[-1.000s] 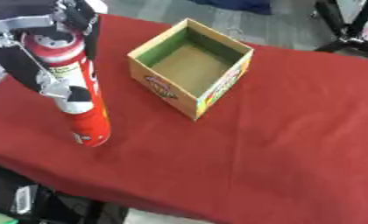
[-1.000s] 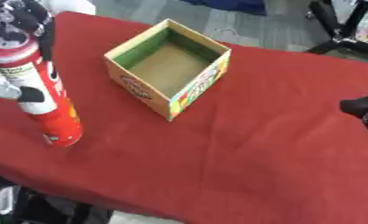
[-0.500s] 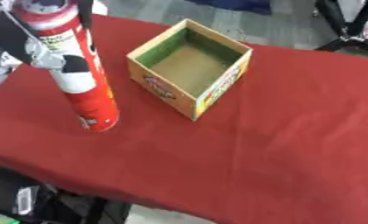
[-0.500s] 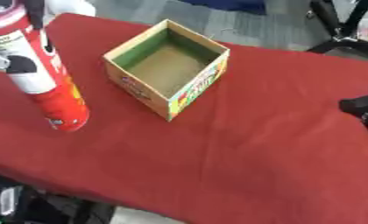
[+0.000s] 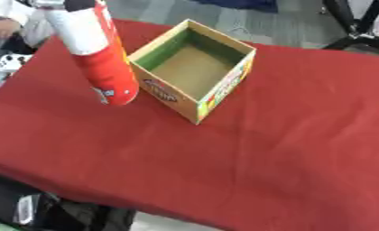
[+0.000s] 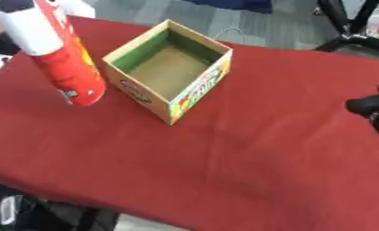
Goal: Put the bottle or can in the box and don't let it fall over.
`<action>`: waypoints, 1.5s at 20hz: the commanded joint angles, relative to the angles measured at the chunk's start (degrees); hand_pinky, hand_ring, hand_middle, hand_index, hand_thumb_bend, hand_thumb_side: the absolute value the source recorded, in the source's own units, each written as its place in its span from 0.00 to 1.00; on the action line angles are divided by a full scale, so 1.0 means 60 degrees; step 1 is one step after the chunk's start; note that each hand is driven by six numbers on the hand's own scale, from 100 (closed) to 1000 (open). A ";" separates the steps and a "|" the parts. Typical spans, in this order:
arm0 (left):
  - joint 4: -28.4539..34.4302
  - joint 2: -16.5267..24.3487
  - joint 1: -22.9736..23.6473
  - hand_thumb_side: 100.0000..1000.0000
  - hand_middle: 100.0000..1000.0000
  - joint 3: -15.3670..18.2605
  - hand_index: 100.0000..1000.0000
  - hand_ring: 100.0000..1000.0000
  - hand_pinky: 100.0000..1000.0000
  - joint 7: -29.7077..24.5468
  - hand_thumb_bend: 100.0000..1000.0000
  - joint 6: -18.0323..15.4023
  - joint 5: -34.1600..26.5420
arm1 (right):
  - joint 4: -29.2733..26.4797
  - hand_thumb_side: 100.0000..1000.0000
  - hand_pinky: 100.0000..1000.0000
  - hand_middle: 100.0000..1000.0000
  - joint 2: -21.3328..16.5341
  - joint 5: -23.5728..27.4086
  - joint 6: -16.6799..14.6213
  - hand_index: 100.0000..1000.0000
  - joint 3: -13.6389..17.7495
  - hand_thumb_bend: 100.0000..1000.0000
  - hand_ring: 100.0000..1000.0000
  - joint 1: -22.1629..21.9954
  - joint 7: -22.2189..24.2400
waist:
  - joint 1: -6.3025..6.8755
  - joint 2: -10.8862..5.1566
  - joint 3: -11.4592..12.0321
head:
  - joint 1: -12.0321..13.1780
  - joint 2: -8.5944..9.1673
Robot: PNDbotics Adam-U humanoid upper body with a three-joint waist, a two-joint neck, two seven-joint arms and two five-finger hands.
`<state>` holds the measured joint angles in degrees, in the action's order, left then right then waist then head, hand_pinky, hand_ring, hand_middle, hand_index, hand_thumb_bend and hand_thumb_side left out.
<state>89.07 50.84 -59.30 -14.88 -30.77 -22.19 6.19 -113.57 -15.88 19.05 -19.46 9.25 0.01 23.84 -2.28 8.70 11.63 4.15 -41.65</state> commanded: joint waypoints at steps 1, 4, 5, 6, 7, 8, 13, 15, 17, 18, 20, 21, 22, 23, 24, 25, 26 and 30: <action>-0.0493 -0.0095 -0.0534 0.00 0.01 0.0296 0.02 0.07 0.00 -0.0059 0.35 -0.0007 0.0006 | -0.0170 0.47 0.83 0.66 -0.0243 0.0006 0.0019 0.85 0.0099 0.00 0.76 0.0113 -0.0016 | 0.0062 -0.0059 -0.0034 | -0.0048 0.0133; -0.0916 -0.0300 -0.0933 0.00 0.01 0.0404 0.02 0.06 0.00 -0.0034 0.35 -0.0028 0.0052 | -0.0170 0.47 0.83 0.66 -0.0236 -0.0039 0.0047 0.85 0.0108 0.00 0.76 0.0164 -0.0010 | 0.0095 0.0021 -0.0081 | -0.0033 0.0192; -0.1044 -0.0369 -0.1058 0.00 0.01 0.0449 0.02 0.06 0.00 -0.0002 0.35 -0.0031 0.0060 | -0.0170 0.47 0.83 0.66 -0.0234 -0.0058 0.0061 0.85 0.0110 0.00 0.76 0.0186 -0.0007 | 0.0112 0.0056 -0.0106 | -0.0011 0.0214; -0.1167 -0.0438 -0.1175 0.00 0.01 0.0488 0.02 0.06 0.00 0.0032 0.34 -0.0027 0.0070 | -0.0170 0.47 0.83 0.66 -0.0232 -0.0075 0.0074 0.85 0.0108 0.00 0.76 0.0212 -0.0002 | 0.0124 0.0089 -0.0131 | 0.0009 0.0241; -0.1291 -0.0513 -0.1291 0.00 0.01 0.0526 0.02 0.06 0.00 0.0069 0.33 -0.0019 0.0080 | -0.0170 0.47 0.83 0.66 -0.0227 -0.0090 0.0087 0.85 0.0104 0.00 0.76 0.0244 0.0007 | 0.0134 0.0127 -0.0166 | 0.0028 0.0273; -0.1408 -0.0582 -0.1390 0.00 0.01 0.0560 0.02 0.06 0.00 0.0101 0.34 -0.0013 0.0093 | -0.0170 0.47 0.83 0.66 -0.0224 -0.0100 0.0098 0.85 0.0100 0.00 0.76 0.0275 0.0014 | 0.0144 0.0162 -0.0205 | 0.0054 0.0309; -0.1946 -0.0857 -0.1731 0.00 0.00 0.0741 0.02 0.06 0.00 0.0393 0.30 -0.0039 0.0261 | -0.0170 0.47 0.83 0.66 -0.0223 -0.0104 0.0116 0.85 0.0099 0.00 0.76 0.0428 0.0018 | 0.0190 0.0327 -0.0480 | 0.0223 0.0551; -0.2129 -0.0930 -0.1802 0.00 0.00 0.0801 0.02 0.05 0.00 0.0507 0.31 -0.0068 0.0386 | -0.0170 0.47 0.83 0.66 -0.0217 -0.0100 0.0123 0.85 0.0098 0.00 0.76 0.0482 0.0030 | 0.0216 0.0394 -0.0600 | 0.0304 0.0631; -0.2280 -0.0998 -0.1843 0.00 0.00 0.0835 0.02 0.05 0.00 0.0626 0.29 -0.0128 0.0545 | -0.0170 0.47 0.83 0.66 -0.0199 -0.0118 0.0138 0.85 0.0098 0.00 0.76 0.0527 0.0048 | 0.0230 0.0461 -0.0713 | 0.0354 0.0709; -0.2352 -0.1036 -0.1862 0.00 0.00 0.0849 0.02 0.05 0.00 0.0685 0.29 -0.0157 0.0610 | -0.0170 0.47 0.83 0.66 -0.0188 -0.0126 0.0143 0.85 0.0095 0.00 0.76 0.0551 0.0057 | 0.0231 0.0492 -0.0765 | 0.0380 0.0744; -0.2495 -0.1127 -0.1903 0.00 0.00 0.0887 0.02 0.05 0.00 0.0818 0.27 -0.0202 0.0732 | -0.0170 0.47 0.83 0.66 -0.0169 -0.0128 0.0132 0.85 0.0089 0.00 0.76 0.0606 0.0070 | 0.0221 0.0562 -0.0879 | 0.0461 0.0830; -0.2562 -0.1164 -0.1925 0.00 0.00 0.0906 0.02 0.05 0.00 0.0876 0.26 -0.0224 0.0786 | -0.0170 0.47 0.83 0.66 -0.0162 -0.0128 0.0121 0.85 0.0086 0.00 0.76 0.0633 0.0079 | 0.0217 0.0602 -0.0952 | 0.0505 0.0888; -0.2630 -0.1204 -0.1946 0.00 0.00 0.0931 0.02 0.05 0.00 0.0931 0.26 -0.0248 0.0840 | -0.0170 0.47 0.83 0.66 -0.0152 -0.0130 0.0112 0.85 0.0083 0.00 0.76 0.0660 0.0088 | 0.0218 0.0643 -0.1030 | 0.0548 0.0935; -0.2696 -0.1240 -0.1968 0.00 0.00 0.0964 0.02 0.05 0.00 0.1003 0.27 -0.0280 0.0910 | -0.0170 0.47 0.83 0.66 -0.0138 -0.0135 0.0107 0.85 0.0081 0.00 0.76 0.0689 0.0096 | 0.0220 0.0688 -0.1105 | 0.0593 0.0983; -0.2751 -0.1268 -0.1983 0.00 0.00 0.0983 0.02 0.05 0.00 0.1074 0.27 -0.0319 0.0992 | -0.0170 0.47 0.83 0.66 -0.0125 -0.0144 0.0105 0.85 0.0079 0.00 0.76 0.0712 0.0105 | 0.0223 0.0725 -0.1164 | 0.0629 0.1024; -0.2793 -0.1293 -0.1989 0.00 0.00 0.0992 0.02 0.05 0.00 0.1138 0.29 -0.0366 0.1081 | -0.0170 0.47 0.83 0.66 -0.0110 -0.0160 0.0105 0.86 0.0075 0.00 0.76 0.0737 0.0120 | 0.0227 0.0774 -0.1233 | 0.0667 0.1072; -0.2822 -0.1305 -0.1988 0.00 0.00 0.0991 0.02 0.05 0.00 0.1197 0.30 -0.0423 0.1188 | -0.0170 0.47 0.83 0.66 -0.0093 -0.0181 0.0104 0.86 0.0071 0.00 0.76 0.0757 0.0136 | 0.0230 0.0816 -0.1288 | 0.0691 0.1108; -0.2936 -0.1363 -0.1926 0.00 0.00 0.0998 0.02 0.05 0.00 0.1421 0.26 -0.0639 0.1541 | -0.0170 0.47 0.83 0.66 -0.0029 -0.0285 0.0064 0.86 0.0065 0.00 0.76 0.0833 0.0188 | 0.0225 0.0995 -0.1477 | 0.0797 0.1252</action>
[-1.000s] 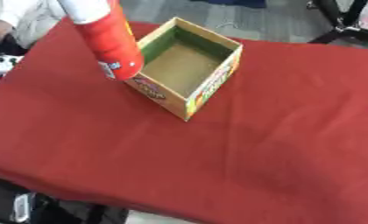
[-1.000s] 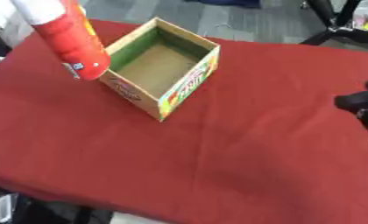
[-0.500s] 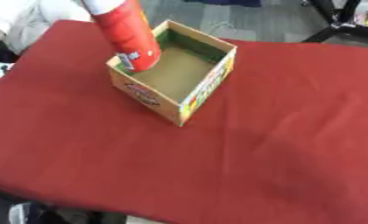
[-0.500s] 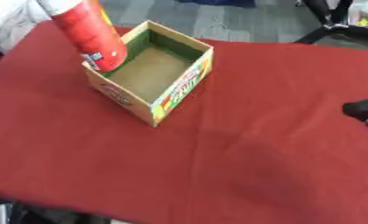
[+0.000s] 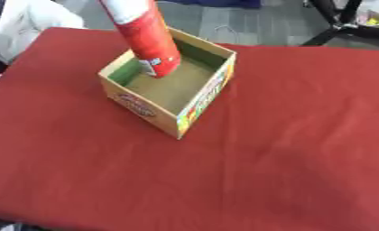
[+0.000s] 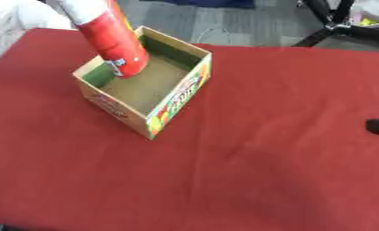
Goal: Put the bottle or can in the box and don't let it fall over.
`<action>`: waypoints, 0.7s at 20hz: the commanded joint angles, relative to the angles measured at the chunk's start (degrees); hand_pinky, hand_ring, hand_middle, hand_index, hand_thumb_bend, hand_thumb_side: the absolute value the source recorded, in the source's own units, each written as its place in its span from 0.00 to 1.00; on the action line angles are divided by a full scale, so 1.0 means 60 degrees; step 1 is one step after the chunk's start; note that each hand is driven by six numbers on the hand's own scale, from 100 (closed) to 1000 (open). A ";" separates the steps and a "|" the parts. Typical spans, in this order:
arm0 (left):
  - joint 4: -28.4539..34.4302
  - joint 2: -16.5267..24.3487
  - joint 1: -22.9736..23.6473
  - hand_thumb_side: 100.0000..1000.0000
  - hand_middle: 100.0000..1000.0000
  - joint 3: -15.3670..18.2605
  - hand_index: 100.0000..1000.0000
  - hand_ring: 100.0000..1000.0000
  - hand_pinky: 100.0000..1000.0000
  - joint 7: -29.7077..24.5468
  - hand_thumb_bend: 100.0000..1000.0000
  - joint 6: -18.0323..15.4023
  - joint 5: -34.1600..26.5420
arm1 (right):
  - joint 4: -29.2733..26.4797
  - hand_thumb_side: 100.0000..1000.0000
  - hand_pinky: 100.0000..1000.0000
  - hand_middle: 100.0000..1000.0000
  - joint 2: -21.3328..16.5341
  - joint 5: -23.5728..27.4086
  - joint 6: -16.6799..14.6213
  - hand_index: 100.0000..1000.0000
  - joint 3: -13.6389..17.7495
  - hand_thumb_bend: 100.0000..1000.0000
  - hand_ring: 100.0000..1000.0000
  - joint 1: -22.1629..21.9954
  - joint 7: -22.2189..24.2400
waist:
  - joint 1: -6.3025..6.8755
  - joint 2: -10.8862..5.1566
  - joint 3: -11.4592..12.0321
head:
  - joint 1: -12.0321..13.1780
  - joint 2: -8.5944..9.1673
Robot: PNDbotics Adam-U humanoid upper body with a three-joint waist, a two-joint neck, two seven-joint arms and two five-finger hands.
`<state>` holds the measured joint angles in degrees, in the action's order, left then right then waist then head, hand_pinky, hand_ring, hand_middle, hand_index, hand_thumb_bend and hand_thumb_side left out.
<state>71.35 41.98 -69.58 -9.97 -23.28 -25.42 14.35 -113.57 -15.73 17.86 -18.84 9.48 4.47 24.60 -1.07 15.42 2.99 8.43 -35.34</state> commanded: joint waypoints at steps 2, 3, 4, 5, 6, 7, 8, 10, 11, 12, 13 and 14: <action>-0.0047 0.0084 -0.0156 0.00 0.01 0.0164 0.02 0.05 0.00 0.0234 0.25 -0.0193 0.0318 | -0.0170 0.47 0.83 0.66 -0.0023 -0.0130 -0.0062 0.86 0.0022 0.00 0.76 0.0123 0.0075 | 0.0018 -0.0050 -0.0114 | 0.0137 0.0274; -0.0081 0.0067 -0.0122 0.00 0.01 0.0155 0.02 0.05 0.00 0.0271 0.24 -0.0248 0.0390 | -0.0170 0.47 0.83 0.66 -0.0003 -0.0158 -0.0070 0.86 0.0020 0.00 0.76 0.0133 0.0087 | 0.0013 -0.0011 -0.0148 | 0.0162 0.0296; -0.0120 0.0042 -0.0088 0.00 0.01 0.0147 0.02 0.05 0.00 0.0313 0.22 -0.0305 0.0452 | -0.0170 0.47 0.83 0.66 0.0018 -0.0189 -0.0077 0.86 0.0017 0.00 0.76 0.0143 0.0099 | 0.0008 0.0024 -0.0176 | 0.0184 0.0316; -0.0159 0.0014 -0.0055 0.00 0.01 0.0135 0.02 0.05 0.00 0.0345 0.19 -0.0362 0.0496 | -0.0170 0.47 0.83 0.66 0.0039 -0.0220 -0.0083 0.86 0.0014 0.00 0.76 0.0153 0.0110 | 0.0003 0.0056 -0.0200 | 0.0200 0.0333; -0.0196 -0.0012 -0.0026 0.00 0.01 0.0125 0.02 0.05 0.00 0.0371 0.19 -0.0414 0.0524 | -0.0170 0.47 0.83 0.66 0.0058 -0.0248 -0.0088 0.86 0.0010 0.00 0.76 0.0161 0.0119 | -0.0002 0.0081 -0.0218 | 0.0209 0.0343; -0.0228 -0.0032 -0.0006 0.00 0.01 0.0119 0.02 0.05 0.00 0.0397 0.18 -0.0459 0.0544 | -0.0170 0.47 0.83 0.66 0.0070 -0.0270 -0.0092 0.86 0.0007 0.00 0.76 0.0168 0.0125 | -0.0005 0.0098 -0.0232 | 0.0213 0.0349; -0.0256 -0.0044 0.0003 0.00 0.01 0.0116 0.02 0.05 0.00 0.0421 0.18 -0.0495 0.0562 | -0.0170 0.47 0.83 0.66 0.0078 -0.0285 -0.0096 0.86 0.0004 0.00 0.76 0.0171 0.0127 | -0.0007 0.0107 -0.0239 | 0.0215 0.0352; -0.0296 -0.0055 0.0009 0.00 0.01 0.0112 0.02 0.05 0.00 0.0456 0.18 -0.0543 0.0592 | -0.0170 0.47 0.83 0.66 0.0084 -0.0302 -0.0100 0.86 0.0000 0.00 0.76 0.0174 0.0125 | -0.0008 0.0113 -0.0244 | 0.0217 0.0355; -0.0308 -0.0058 0.0009 0.00 0.01 0.0111 0.02 0.05 0.00 0.0468 0.18 -0.0557 0.0602 | -0.0170 0.47 0.83 0.66 0.0086 -0.0307 -0.0101 0.86 -0.0002 0.00 0.76 0.0175 0.0124 | -0.0008 0.0114 -0.0245 | 0.0217 0.0355; -0.0318 -0.0060 0.0009 0.00 0.01 0.0110 0.02 0.05 0.00 0.0476 0.18 -0.0568 0.0610 | -0.0170 0.47 0.83 0.66 0.0086 -0.0310 -0.0102 0.86 -0.0003 0.00 0.76 0.0175 0.0122 | -0.0008 0.0115 -0.0245 | 0.0217 0.0355; -0.0324 -0.0060 0.0014 0.00 0.46 0.0104 0.49 0.57 0.32 0.0479 0.06 -0.0579 0.0620 | -0.0170 0.47 0.83 0.66 0.0086 -0.0312 -0.0102 0.86 -0.0002 0.00 0.76 0.0176 0.0120 | -0.0007 0.0117 -0.0248 | 0.0213 0.0327; -0.0305 -0.0029 0.0105 0.02 0.55 0.0009 0.59 0.68 0.52 0.0425 0.08 -0.0640 0.0680 | -0.0170 0.47 0.83 0.66 0.0081 -0.0313 -0.0103 0.86 -0.0004 0.00 0.76 0.0187 0.0120 | 0.0006 0.0127 -0.0273 | 0.0227 0.0304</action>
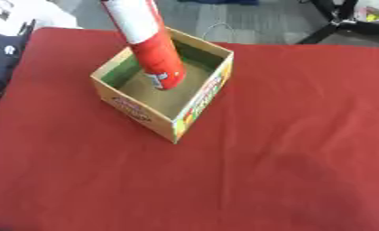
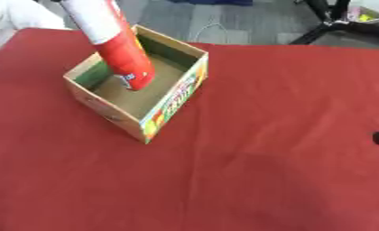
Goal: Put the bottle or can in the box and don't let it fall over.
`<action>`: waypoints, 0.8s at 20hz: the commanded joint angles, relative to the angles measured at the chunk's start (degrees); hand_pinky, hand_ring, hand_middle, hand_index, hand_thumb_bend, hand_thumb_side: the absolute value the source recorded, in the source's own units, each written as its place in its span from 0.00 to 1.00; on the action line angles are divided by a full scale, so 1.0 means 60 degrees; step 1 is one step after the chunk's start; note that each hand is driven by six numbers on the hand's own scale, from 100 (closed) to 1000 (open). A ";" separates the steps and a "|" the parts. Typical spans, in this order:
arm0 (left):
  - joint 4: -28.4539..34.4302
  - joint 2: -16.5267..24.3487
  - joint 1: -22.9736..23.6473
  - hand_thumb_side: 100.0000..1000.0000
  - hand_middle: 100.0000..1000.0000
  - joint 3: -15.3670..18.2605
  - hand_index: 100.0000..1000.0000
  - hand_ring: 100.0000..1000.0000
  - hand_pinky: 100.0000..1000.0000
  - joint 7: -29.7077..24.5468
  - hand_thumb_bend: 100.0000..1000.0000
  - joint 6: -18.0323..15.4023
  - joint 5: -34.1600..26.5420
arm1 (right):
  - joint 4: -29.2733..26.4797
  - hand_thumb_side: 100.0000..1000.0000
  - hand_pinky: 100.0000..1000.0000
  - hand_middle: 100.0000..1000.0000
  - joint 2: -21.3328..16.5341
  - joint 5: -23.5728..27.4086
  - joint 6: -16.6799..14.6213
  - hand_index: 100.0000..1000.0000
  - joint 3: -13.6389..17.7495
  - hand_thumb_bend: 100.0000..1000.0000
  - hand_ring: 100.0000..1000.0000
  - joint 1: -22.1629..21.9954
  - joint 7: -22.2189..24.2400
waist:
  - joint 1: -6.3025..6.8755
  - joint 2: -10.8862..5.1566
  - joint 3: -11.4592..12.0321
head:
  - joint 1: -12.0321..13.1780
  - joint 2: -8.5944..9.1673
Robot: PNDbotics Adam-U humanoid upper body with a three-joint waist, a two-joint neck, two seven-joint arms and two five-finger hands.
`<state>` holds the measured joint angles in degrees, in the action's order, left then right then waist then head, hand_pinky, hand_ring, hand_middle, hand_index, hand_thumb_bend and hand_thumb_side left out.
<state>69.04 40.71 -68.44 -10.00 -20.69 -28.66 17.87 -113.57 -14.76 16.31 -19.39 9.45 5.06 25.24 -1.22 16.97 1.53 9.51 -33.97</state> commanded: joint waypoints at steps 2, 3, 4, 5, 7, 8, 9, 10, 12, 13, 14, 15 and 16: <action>0.0074 0.0239 0.0065 0.37 0.80 -0.0322 0.79 0.90 0.91 -0.0236 0.07 -0.0334 0.0327 | -0.0170 0.47 0.83 0.66 -0.0076 -0.0047 -0.0004 0.86 0.0000 0.00 0.76 0.0084 0.0014 | 0.0027 -0.0147 -0.0046 | 0.0054 0.0041; 0.0018 0.0229 0.0076 0.69 0.86 -0.0374 0.85 0.95 1.00 -0.0371 0.16 -0.0470 0.0463 | -0.0170 0.47 0.83 0.66 -0.0069 -0.0045 0.0000 0.86 0.0004 0.00 0.76 0.0075 0.0011 | 0.0020 -0.0156 -0.0042 | 0.0049 0.0027; -0.0037 0.0223 0.0067 0.81 0.88 -0.0329 0.86 0.96 1.00 -0.0509 0.18 -0.0609 0.0602 | -0.0170 0.47 0.83 0.66 -0.0062 -0.0044 0.0007 0.86 0.0011 0.00 0.76 0.0063 0.0005 | 0.0016 -0.0168 -0.0033 | 0.0039 0.0008; -0.0087 0.0204 0.0059 0.93 0.90 -0.0250 0.87 0.97 1.00 -0.0642 0.17 -0.0739 0.0733 | -0.0170 0.47 0.83 0.66 -0.0058 -0.0043 0.0013 0.86 0.0015 0.00 0.76 0.0056 0.0000 | 0.0013 -0.0178 -0.0026 | 0.0030 -0.0006; -0.0180 0.0153 0.0040 0.91 0.92 -0.0060 0.86 0.98 1.00 -0.0855 0.25 -0.0953 0.0904 | -0.0170 0.47 0.83 0.66 -0.0061 -0.0027 0.0033 0.86 0.0020 0.00 0.76 0.0056 -0.0015 | 0.0013 -0.0206 -0.0005 | 0.0002 -0.0040; -0.0223 0.0139 0.0037 0.90 0.92 0.0002 0.86 0.98 1.00 -0.0921 0.20 -0.1031 0.0944 | -0.0170 0.47 0.83 0.66 -0.0065 -0.0013 0.0041 0.86 0.0019 0.00 0.76 0.0058 -0.0020 | 0.0013 -0.0221 0.0001 | -0.0015 -0.0057; -0.0262 0.0131 0.0034 0.89 0.92 0.0046 0.86 0.98 1.00 -0.0963 0.13 -0.1080 0.0966 | -0.0170 0.47 0.83 0.66 -0.0069 0.0001 0.0050 0.86 0.0020 0.00 0.76 0.0057 -0.0023 | 0.0015 -0.0237 0.0004 | -0.0031 -0.0072; -0.0299 0.0123 0.0037 0.89 0.92 0.0077 0.86 0.97 1.00 -0.0977 0.08 -0.1108 0.0965 | -0.0170 0.47 0.83 0.66 -0.0072 0.0018 0.0062 0.86 0.0023 0.00 0.76 0.0055 -0.0030 | 0.0017 -0.0256 0.0001 | -0.0046 -0.0077; -0.0369 0.0109 0.0046 0.87 0.92 0.0127 0.87 0.97 1.00 -0.0940 0.04 -0.1109 0.0911 | -0.0170 0.47 0.83 0.66 -0.0080 0.0052 0.0081 0.86 0.0025 0.00 0.76 0.0048 -0.0040 | 0.0020 -0.0294 -0.0013 | -0.0053 -0.0079; -0.0401 0.0106 0.0051 0.88 0.95 0.0144 0.89 0.97 1.00 -0.0899 0.08 -0.1091 0.0874 | -0.0170 0.47 0.83 0.66 -0.0084 0.0068 0.0087 0.86 0.0024 0.00 0.76 0.0043 -0.0041 | 0.0022 -0.0310 -0.0020 | -0.0052 -0.0085; -0.0435 0.0105 0.0059 0.88 0.99 0.0150 0.95 0.99 1.00 -0.0886 0.11 -0.1076 0.0857 | -0.0170 0.47 0.83 0.66 -0.0088 0.0081 0.0096 0.86 0.0025 0.00 0.76 0.0036 -0.0041 | 0.0024 -0.0330 -0.0027 | -0.0051 -0.0097; -0.0460 0.0107 0.0065 0.88 1.00 0.0149 0.99 1.00 1.00 -0.0902 0.13 -0.1072 0.0854 | -0.0170 0.47 0.83 0.66 -0.0092 0.0093 0.0103 0.86 0.0026 0.00 0.76 0.0031 -0.0041 | 0.0026 -0.0344 -0.0031 | -0.0050 -0.0103; -0.0475 0.0112 0.0073 0.87 1.00 0.0147 1.00 1.00 1.00 -0.0933 0.14 -0.1079 0.0864 | -0.0170 0.47 0.83 0.66 -0.0098 0.0103 0.0111 0.86 0.0029 0.00 0.76 0.0028 -0.0042 | 0.0033 -0.0358 -0.0033 | -0.0047 -0.0104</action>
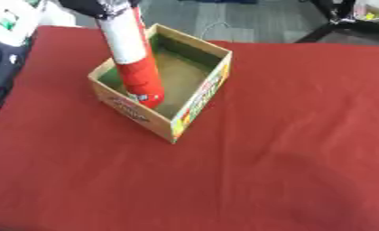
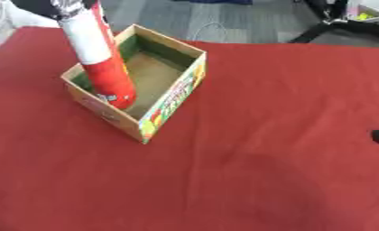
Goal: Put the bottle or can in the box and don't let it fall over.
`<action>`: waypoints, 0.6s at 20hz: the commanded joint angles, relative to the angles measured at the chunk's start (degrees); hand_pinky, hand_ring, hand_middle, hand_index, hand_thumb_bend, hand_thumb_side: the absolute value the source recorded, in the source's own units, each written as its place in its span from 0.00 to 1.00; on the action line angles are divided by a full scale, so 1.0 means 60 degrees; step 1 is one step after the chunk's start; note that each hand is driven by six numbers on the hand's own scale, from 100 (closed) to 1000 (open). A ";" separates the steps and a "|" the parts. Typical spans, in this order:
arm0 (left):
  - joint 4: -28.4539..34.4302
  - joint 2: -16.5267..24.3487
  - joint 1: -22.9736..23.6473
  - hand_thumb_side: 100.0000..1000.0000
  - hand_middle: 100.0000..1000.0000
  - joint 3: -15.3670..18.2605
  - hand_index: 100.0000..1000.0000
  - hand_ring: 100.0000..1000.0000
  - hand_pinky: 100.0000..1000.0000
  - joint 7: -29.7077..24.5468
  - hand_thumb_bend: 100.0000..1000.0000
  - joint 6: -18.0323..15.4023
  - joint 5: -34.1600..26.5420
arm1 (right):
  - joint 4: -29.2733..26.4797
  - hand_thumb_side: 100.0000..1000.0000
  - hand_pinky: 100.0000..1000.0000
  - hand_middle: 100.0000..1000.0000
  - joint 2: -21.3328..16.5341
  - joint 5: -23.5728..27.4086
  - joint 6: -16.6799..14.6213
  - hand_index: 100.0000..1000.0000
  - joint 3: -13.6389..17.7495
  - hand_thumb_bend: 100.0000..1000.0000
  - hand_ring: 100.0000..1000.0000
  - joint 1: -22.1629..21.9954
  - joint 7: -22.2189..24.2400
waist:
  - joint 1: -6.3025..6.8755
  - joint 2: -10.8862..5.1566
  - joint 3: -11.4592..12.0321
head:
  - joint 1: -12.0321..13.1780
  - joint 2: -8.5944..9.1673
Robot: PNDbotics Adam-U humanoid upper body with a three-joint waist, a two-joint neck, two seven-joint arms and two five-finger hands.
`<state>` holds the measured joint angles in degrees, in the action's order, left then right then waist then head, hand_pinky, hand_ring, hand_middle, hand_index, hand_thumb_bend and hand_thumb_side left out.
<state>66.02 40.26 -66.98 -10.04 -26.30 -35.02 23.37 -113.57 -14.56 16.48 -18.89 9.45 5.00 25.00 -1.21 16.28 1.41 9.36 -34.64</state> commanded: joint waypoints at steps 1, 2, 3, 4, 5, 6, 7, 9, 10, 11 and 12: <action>0.0020 0.0188 -0.0163 0.87 1.00 0.0158 1.00 1.00 1.00 -0.0023 0.17 -0.0035 -0.0049 | -0.0170 0.47 0.83 0.66 -0.0135 0.0084 0.0038 0.86 0.0031 0.00 0.76 0.0035 -0.0005 | 0.0037 -0.0252 -0.0014 | -0.0023 0.0008; 0.0013 0.0183 -0.0157 0.87 1.00 0.0165 1.00 1.00 1.00 -0.0039 0.17 -0.0060 -0.0073 | -0.0170 0.47 0.83 0.66 -0.0138 0.0092 0.0050 0.86 0.0031 0.00 0.76 0.0036 -0.0005 | 0.0044 -0.0260 -0.0016 | -0.0025 0.0005; 0.0003 0.0178 -0.0155 0.86 1.00 0.0176 1.00 1.00 1.00 -0.0039 0.17 -0.0080 -0.0121 | -0.0170 0.47 0.83 0.66 -0.0139 0.0100 0.0061 0.86 0.0031 0.00 0.76 0.0039 -0.0003 | 0.0049 -0.0265 -0.0017 | -0.0026 0.0004; -0.0006 0.0173 -0.0159 0.86 1.00 0.0192 1.00 1.00 1.00 -0.0017 0.17 -0.0083 -0.0171 | -0.0170 0.47 0.83 0.66 -0.0139 0.0105 0.0072 0.86 0.0031 0.00 0.76 0.0041 -0.0002 | 0.0053 -0.0269 -0.0019 | -0.0030 0.0003; -0.0016 0.0172 -0.0162 0.86 1.00 0.0204 0.99 1.00 0.99 0.0019 0.16 -0.0072 -0.0212 | -0.0170 0.47 0.83 0.66 -0.0139 0.0107 0.0081 0.86 0.0032 0.00 0.76 0.0043 0.0000 | 0.0055 -0.0271 -0.0022 | -0.0034 0.0003; -0.0028 0.0172 -0.0163 0.84 1.00 0.0215 0.97 0.99 0.98 0.0070 0.15 -0.0048 -0.0250 | -0.0170 0.47 0.83 0.66 -0.0138 0.0110 0.0084 0.86 0.0034 0.00 0.76 0.0042 0.0002 | 0.0057 -0.0273 -0.0026 | -0.0041 -0.0003; -0.0034 0.0173 -0.0164 0.84 1.00 0.0222 0.97 0.99 0.98 0.0129 0.15 -0.0024 -0.0282 | -0.0170 0.47 0.83 0.66 -0.0136 0.0110 0.0087 0.86 0.0037 0.00 0.76 0.0038 0.0001 | 0.0058 -0.0274 -0.0028 | -0.0047 -0.0013; -0.0034 0.0183 -0.0153 0.82 0.96 0.0220 0.94 0.96 0.93 0.0243 0.10 0.0015 -0.0357 | -0.0170 0.47 0.83 0.66 -0.0137 0.0103 0.0088 0.86 0.0040 0.00 0.76 0.0029 0.0005 | 0.0061 -0.0281 -0.0026 | -0.0066 -0.0036; -0.0027 0.0183 -0.0137 0.80 0.93 0.0220 0.93 0.94 0.89 0.0295 0.01 0.0038 -0.0438 | -0.0170 0.47 0.83 0.66 -0.0140 0.0101 0.0090 0.86 0.0039 0.00 0.76 0.0025 0.0005 | 0.0064 -0.0289 -0.0020 | -0.0085 -0.0055; -0.0011 0.0183 -0.0114 0.79 0.91 0.0224 0.91 0.92 0.87 0.0341 0.00 0.0085 -0.0556 | -0.0170 0.47 0.83 0.66 -0.0146 0.0102 0.0091 0.86 0.0038 0.00 0.76 0.0021 0.0005 | 0.0067 -0.0298 -0.0012 | -0.0107 -0.0074; 0.0025 0.0184 -0.0078 0.77 0.90 0.0247 0.90 0.91 0.85 0.0390 0.00 0.0153 -0.0690 | -0.0170 0.47 0.83 0.66 -0.0155 0.0107 0.0089 0.86 0.0035 0.00 0.76 0.0014 0.0005 | 0.0068 -0.0315 0.0002 | -0.0136 -0.0109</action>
<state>65.42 40.26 -66.65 -9.55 -24.55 -34.35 20.17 -113.57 -14.56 16.92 -18.40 9.46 4.96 24.99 -0.99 15.80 1.39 8.82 -35.20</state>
